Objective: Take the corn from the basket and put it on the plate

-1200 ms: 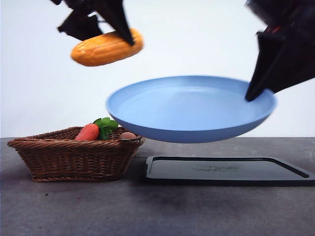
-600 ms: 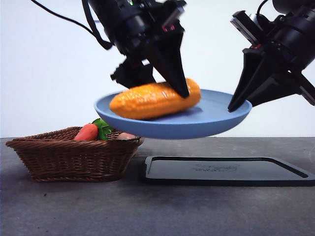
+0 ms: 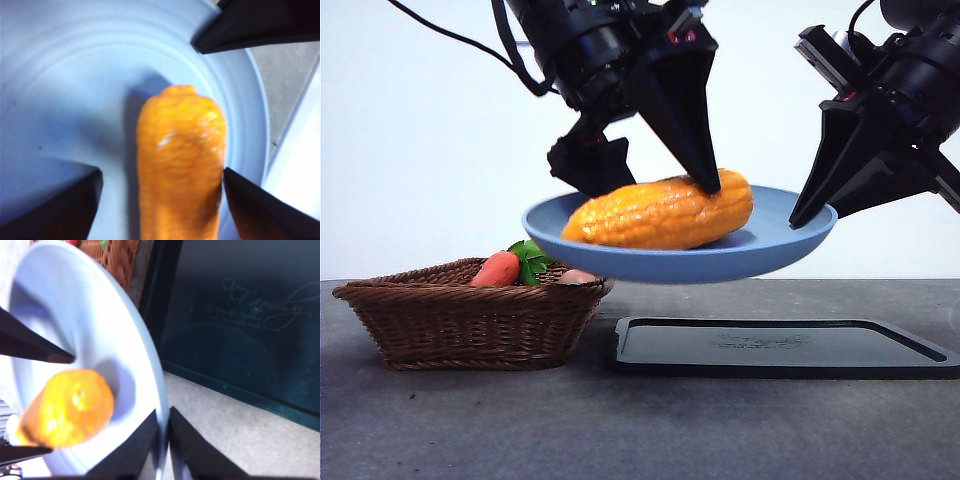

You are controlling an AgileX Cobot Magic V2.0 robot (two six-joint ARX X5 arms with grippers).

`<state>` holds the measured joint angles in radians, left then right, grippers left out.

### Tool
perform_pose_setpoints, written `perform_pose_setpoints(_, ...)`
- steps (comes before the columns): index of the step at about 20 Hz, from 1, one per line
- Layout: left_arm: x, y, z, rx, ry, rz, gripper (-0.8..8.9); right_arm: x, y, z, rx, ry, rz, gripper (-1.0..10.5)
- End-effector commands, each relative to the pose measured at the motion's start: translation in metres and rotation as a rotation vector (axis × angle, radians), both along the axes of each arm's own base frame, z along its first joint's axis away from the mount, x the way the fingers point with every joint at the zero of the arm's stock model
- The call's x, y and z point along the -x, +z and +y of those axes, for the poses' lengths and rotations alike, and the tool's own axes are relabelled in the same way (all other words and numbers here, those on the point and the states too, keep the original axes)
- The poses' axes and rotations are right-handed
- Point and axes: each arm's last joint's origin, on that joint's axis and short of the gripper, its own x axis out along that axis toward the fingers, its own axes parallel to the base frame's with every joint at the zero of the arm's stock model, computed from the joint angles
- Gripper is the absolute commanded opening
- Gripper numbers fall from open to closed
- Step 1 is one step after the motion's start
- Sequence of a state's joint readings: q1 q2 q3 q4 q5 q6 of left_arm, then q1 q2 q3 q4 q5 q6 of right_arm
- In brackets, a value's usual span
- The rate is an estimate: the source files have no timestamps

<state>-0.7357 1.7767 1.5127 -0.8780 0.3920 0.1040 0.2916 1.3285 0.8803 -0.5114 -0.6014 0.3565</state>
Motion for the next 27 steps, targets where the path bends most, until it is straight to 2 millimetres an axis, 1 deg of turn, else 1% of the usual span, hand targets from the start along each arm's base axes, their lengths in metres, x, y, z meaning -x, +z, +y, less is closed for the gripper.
perform_pose_setpoints(1,-0.002,0.01,-0.006,0.008,-0.013,-0.018,4.06,-0.003,0.006,0.003,-0.027,0.019,-0.026,0.0)
perform_pose_setpoints(4,-0.002,0.03,-0.005,0.016,-0.014,-0.027,4.06,-0.004,0.006,0.0,-0.022,0.008,-0.03,0.0)
perform_pose_setpoints(8,-0.001,0.064,-0.003,0.043,-0.02,-0.064,4.06,-0.007,0.006,-0.006,-0.002,-0.025,-0.039,0.0)
perform_pose_setpoints(12,-0.003,0.096,0.001,0.092,-0.008,-0.121,4.04,-0.011,0.006,-0.019,0.005,-0.065,-0.053,0.0)
perform_pose_setpoints(15,-0.004,0.113,0.008,0.111,0.006,-0.144,4.04,-0.016,0.007,-0.029,0.002,-0.108,-0.083,0.0)
perform_pose_setpoints(17,-0.002,0.123,0.009,0.126,0.007,-0.161,4.04,-0.023,0.004,-0.038,-0.001,-0.147,-0.098,0.0)
perform_pose_setpoints(20,-0.001,0.132,0.01,0.143,0.007,-0.181,4.04,-0.039,-0.015,-0.049,0.007,-0.195,-0.053,0.0)
perform_pose_setpoints(24,0.0,0.132,0.011,0.138,0.013,-0.17,4.04,-0.06,-0.047,-0.06,0.013,-0.243,0.007,0.0)
perform_pose_setpoints(27,0.0,0.132,0.011,0.138,0.016,-0.168,4.04,-0.068,-0.065,-0.066,0.009,-0.266,0.051,0.0)
